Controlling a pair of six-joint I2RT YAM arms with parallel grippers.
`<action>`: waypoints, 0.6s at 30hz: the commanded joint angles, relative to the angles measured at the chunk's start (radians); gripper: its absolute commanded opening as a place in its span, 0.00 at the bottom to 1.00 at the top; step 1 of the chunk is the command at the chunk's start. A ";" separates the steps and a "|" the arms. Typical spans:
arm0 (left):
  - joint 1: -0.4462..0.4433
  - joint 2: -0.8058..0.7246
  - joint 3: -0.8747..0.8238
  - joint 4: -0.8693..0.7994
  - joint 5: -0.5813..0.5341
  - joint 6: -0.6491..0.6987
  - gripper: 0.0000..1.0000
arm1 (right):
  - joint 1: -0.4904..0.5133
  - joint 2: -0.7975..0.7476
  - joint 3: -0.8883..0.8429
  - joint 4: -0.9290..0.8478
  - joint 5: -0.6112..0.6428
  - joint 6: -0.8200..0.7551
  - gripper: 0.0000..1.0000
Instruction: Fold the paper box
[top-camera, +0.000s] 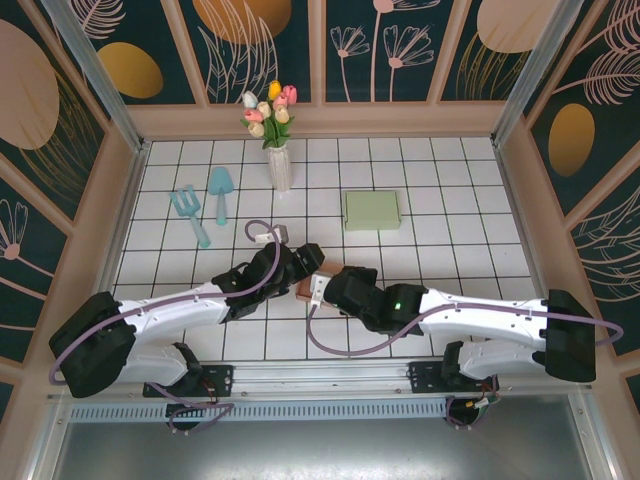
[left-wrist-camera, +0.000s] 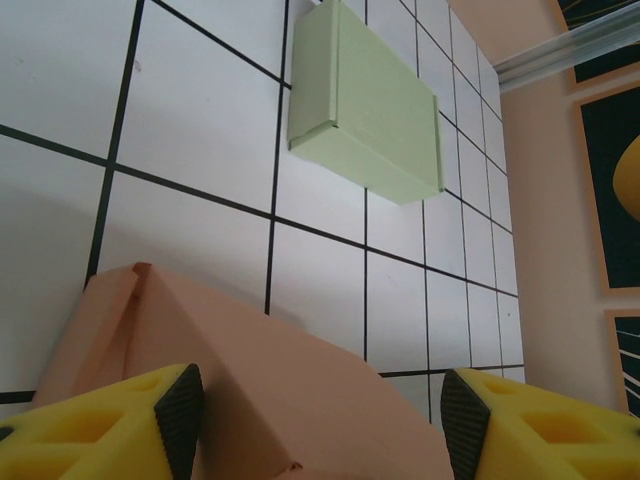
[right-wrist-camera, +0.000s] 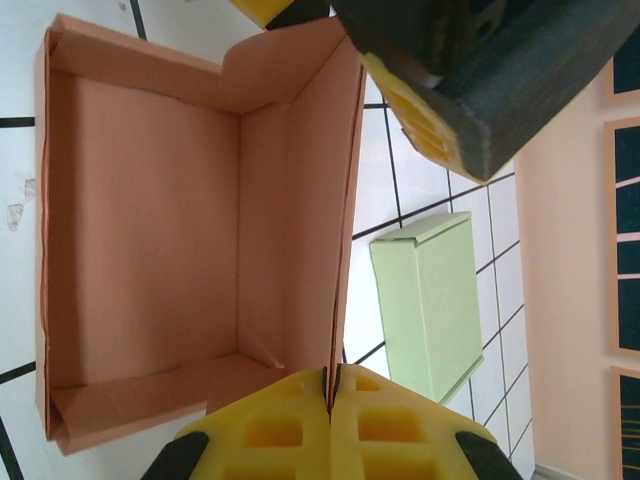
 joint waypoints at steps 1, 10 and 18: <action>-0.040 -0.035 0.053 0.088 0.076 0.006 0.66 | 0.002 0.008 0.023 0.023 -0.103 -0.010 0.00; -0.044 -0.041 -0.016 0.088 0.040 0.013 0.65 | 0.020 -0.001 -0.026 0.015 -0.116 0.005 0.00; -0.044 -0.115 -0.147 0.101 -0.010 0.007 0.66 | 0.064 -0.016 -0.072 -0.016 -0.097 0.012 0.00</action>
